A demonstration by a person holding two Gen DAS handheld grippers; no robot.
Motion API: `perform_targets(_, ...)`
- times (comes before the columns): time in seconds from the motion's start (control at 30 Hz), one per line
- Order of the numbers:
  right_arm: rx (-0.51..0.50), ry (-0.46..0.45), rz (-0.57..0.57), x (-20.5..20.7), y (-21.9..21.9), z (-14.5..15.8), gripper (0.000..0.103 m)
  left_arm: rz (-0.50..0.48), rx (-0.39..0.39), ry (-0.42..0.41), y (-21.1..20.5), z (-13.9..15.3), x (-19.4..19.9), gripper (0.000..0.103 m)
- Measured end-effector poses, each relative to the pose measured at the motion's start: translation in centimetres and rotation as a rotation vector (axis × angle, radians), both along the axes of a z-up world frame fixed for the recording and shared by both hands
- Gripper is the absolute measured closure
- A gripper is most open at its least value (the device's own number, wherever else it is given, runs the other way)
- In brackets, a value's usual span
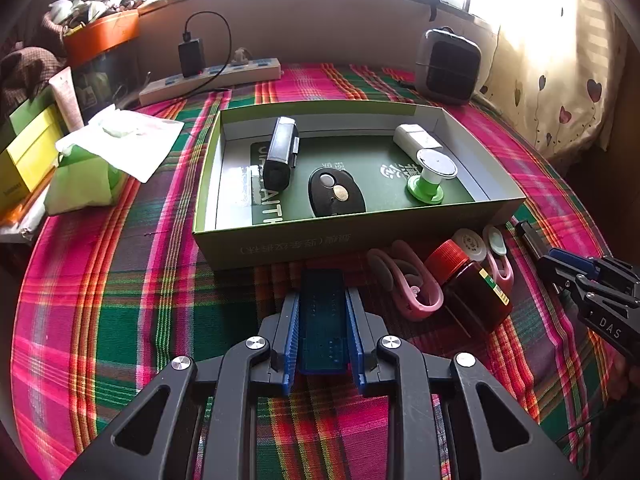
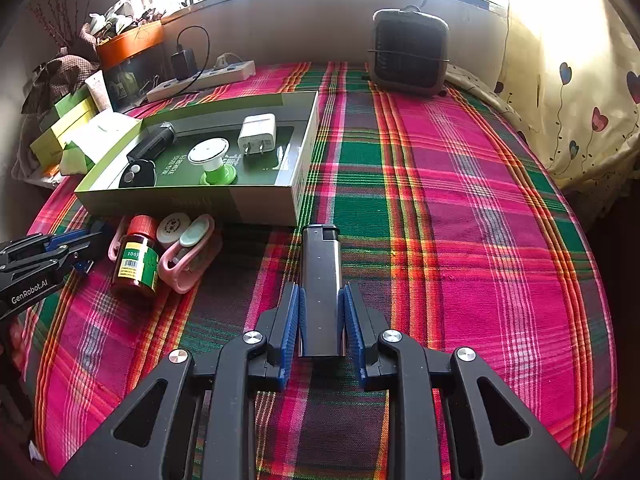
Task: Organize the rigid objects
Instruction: 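Grasp the grey rectangular item with the right tool while the left tool grasps the blue USB stick, then carry the grey item and blue USB stick over the green box with both tools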
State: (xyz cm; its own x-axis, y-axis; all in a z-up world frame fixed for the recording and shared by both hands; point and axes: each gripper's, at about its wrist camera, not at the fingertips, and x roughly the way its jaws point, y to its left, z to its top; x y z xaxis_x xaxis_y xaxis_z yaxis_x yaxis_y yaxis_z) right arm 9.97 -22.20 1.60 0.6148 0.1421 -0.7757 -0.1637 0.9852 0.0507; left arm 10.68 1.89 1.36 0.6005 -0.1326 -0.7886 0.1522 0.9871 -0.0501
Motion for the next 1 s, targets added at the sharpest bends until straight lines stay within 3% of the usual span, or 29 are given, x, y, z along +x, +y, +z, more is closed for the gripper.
perform_targets(0.5,-0.001,-0.014,0.013,-0.3,0.0,0.5,0.079,-0.006,-0.023,-0.02,0.3,0.6,-0.3,0.082)
perform_targets(1.0,0.005,-0.073,0.029,0.6,0.4,3.5,0.079,-0.038,-0.081,-0.064,0.7,3.7,1.1,0.082)
